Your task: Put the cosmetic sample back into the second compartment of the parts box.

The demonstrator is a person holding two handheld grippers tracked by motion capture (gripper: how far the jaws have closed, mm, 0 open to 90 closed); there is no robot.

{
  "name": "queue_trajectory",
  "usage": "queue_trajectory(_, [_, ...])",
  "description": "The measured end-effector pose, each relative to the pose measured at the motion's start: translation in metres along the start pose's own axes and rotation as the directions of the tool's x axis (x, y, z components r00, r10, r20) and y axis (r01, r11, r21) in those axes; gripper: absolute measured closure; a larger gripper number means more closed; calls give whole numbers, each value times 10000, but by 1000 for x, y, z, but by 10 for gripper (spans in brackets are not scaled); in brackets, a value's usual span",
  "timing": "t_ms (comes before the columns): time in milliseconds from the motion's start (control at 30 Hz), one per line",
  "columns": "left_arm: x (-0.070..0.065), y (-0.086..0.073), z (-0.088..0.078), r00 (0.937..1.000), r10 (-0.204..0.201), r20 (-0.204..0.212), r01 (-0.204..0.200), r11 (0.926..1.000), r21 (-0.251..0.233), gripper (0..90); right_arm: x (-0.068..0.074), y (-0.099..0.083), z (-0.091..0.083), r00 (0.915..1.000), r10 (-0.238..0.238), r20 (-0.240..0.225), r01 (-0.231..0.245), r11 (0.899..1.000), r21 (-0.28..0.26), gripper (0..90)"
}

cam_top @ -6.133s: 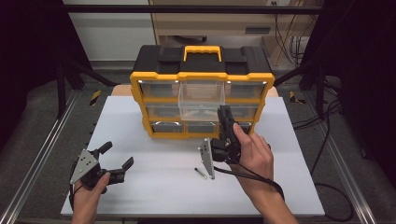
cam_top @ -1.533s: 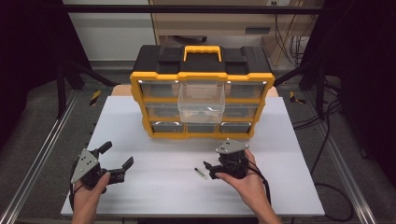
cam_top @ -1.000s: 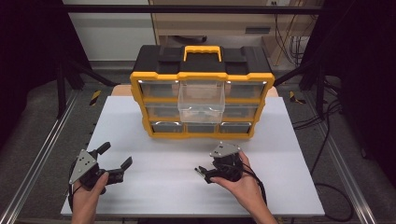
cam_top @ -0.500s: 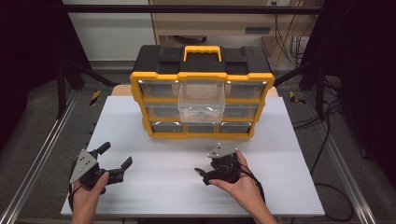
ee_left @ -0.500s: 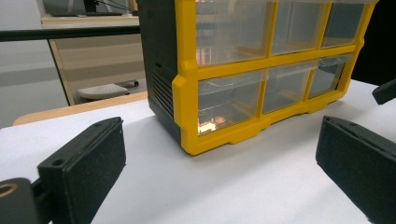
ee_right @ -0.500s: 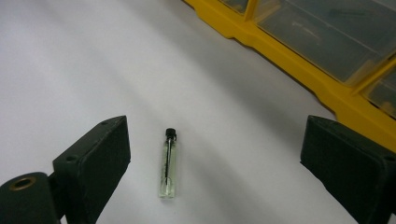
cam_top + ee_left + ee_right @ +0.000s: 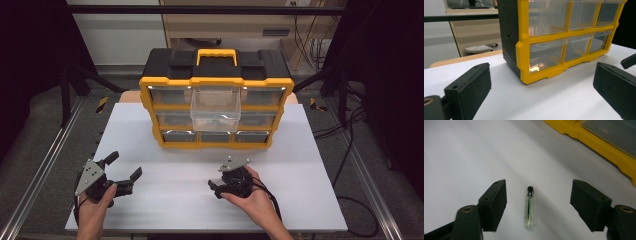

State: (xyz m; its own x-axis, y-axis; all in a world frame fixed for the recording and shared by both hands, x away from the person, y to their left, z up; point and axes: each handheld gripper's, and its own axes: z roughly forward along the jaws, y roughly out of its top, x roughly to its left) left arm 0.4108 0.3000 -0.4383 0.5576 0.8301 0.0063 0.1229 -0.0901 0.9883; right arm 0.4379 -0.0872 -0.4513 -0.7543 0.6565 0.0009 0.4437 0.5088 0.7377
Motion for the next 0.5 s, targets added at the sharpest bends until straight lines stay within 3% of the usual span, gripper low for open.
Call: queue_trajectory(500, [-1, 1, 0, 10000, 23, 39, -23, 10000, -8, 16, 9, -1, 15, 9992, 38, -388, -31, 9999, 170, 549])
